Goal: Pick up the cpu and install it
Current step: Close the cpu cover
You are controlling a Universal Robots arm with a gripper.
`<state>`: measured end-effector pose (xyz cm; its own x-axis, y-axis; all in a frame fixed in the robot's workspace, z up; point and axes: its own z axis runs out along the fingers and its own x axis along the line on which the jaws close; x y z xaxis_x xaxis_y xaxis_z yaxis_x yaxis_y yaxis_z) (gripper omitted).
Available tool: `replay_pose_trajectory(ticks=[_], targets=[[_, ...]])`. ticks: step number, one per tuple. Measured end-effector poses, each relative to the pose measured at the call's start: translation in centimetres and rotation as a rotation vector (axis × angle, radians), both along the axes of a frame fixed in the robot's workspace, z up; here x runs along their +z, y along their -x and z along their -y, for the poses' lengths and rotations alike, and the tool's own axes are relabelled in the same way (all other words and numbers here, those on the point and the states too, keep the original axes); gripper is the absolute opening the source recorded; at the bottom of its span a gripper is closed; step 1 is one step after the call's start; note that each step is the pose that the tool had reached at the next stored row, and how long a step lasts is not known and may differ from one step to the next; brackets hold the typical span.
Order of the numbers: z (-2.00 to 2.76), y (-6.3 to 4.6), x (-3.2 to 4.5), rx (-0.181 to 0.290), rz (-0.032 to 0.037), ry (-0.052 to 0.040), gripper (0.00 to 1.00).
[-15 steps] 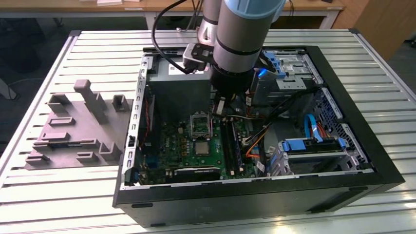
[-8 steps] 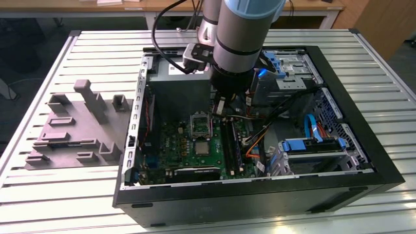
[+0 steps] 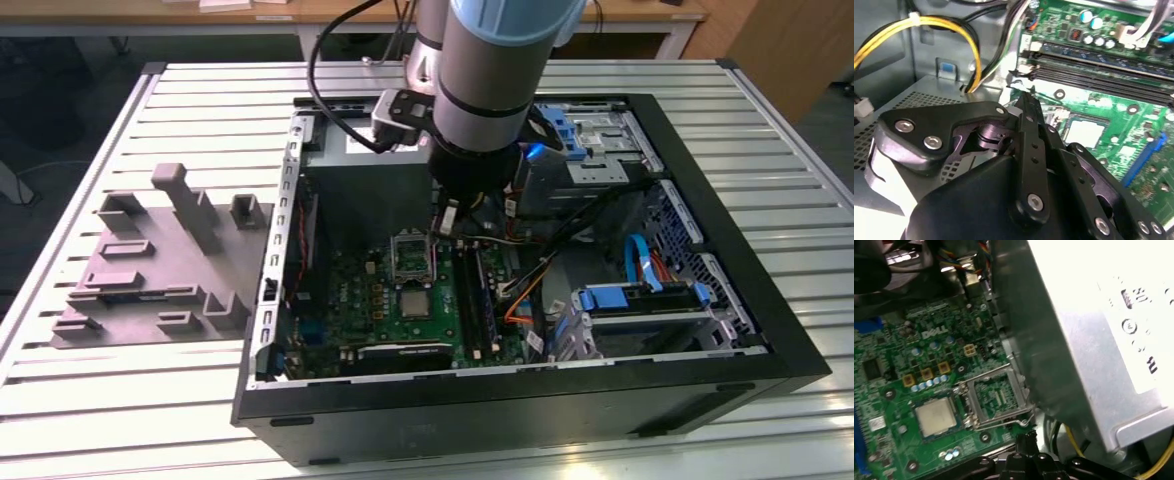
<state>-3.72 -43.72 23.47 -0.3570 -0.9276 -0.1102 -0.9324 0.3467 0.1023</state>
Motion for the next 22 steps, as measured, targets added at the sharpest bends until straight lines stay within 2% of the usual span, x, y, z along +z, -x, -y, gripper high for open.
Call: replay_pose_trajectory(ticks=[2, 3, 11, 13, 22], targets=[[0.0, 0.1, -0.02, 0.0, 0.0027, -0.0256, 0.11], [0.0, 0.1, -0.07, -0.006, 0.0033, -0.0304, 0.11], [0.0, 0.1, -0.73, -0.119, 0.0062, -0.0308, 0.11], [0.01, 0.2, -0.8, -0.127, 0.0064, -0.0317, 0.11], [0.0, 0.5, -1.68, -0.128, 0.0164, -0.034, 0.11]])
